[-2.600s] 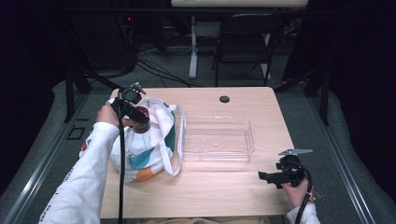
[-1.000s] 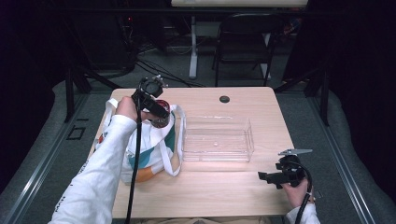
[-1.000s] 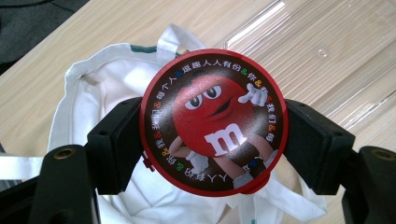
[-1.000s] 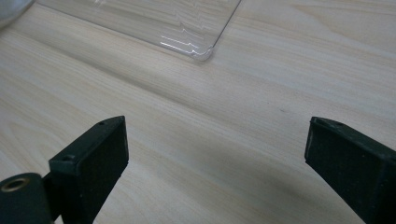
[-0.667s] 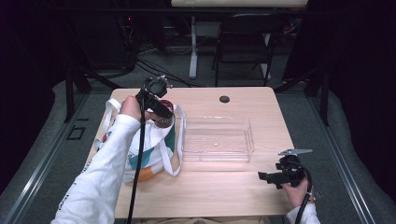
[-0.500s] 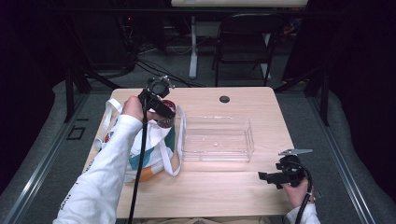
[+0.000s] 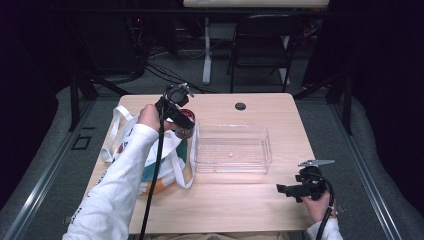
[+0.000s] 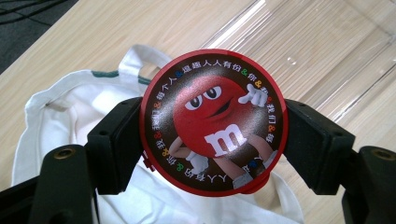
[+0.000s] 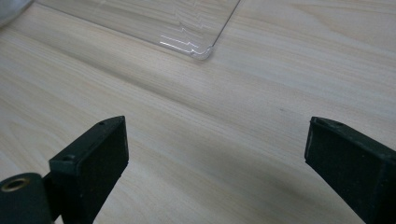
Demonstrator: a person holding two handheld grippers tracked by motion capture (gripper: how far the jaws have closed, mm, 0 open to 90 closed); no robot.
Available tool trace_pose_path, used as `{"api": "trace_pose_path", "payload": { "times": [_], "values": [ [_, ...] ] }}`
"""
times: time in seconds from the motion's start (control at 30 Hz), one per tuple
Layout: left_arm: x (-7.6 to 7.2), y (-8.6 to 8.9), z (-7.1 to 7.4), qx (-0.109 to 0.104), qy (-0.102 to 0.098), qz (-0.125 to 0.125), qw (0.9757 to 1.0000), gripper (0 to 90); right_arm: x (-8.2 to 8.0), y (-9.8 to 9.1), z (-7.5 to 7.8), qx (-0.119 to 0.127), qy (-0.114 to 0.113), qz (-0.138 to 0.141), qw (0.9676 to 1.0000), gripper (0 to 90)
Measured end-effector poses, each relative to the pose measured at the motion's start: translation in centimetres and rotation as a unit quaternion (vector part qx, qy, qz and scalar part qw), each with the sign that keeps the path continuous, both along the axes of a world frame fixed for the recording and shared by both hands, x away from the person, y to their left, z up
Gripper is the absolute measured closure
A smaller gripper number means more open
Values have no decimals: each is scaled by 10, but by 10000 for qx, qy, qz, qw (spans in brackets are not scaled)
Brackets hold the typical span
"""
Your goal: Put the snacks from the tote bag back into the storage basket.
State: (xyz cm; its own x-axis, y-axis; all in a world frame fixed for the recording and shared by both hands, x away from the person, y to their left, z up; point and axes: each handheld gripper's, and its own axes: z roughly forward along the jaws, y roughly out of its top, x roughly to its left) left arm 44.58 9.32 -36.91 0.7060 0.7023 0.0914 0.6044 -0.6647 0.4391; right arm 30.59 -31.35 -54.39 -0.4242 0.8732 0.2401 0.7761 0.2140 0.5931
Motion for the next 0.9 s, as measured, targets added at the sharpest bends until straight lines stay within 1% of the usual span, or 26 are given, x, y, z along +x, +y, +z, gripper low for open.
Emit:
{"api": "trace_pose_path", "payload": {
  "times": [0.17,0.2,0.4,0.53,0.57,0.63,0.67,0.9],
  "values": [
    [0,-8,-2,-9,12,-65,10000,259,0,-1,0,3,8,24,10000,60],
    [0,-9,-3,-12,-12,-83,10000,259,0,-1,0,0,8,27,10000,60],
    [-2,-19,-6,-80,-19,-196,9998,259,0,0,0,-4,15,34,10000,60],
    [-2,-26,-7,-30,57,-341,9994,259,0,0,0,-2,12,38,10000,61],
    [-2,-27,-8,-59,45,-331,9994,259,0,0,0,-4,12,17,10000,61],
    [-2,-30,-9,-32,66,-378,9993,259,0,0,0,3,16,27,10000,62],
    [-2,-31,-9,-55,54,-388,9992,259,0,0,0,-10,18,33,10000,62],
    [-2,-39,-14,-56,136,-480,9987,259,0,0,-1,10,36,73,10000,63]
  ]
}}
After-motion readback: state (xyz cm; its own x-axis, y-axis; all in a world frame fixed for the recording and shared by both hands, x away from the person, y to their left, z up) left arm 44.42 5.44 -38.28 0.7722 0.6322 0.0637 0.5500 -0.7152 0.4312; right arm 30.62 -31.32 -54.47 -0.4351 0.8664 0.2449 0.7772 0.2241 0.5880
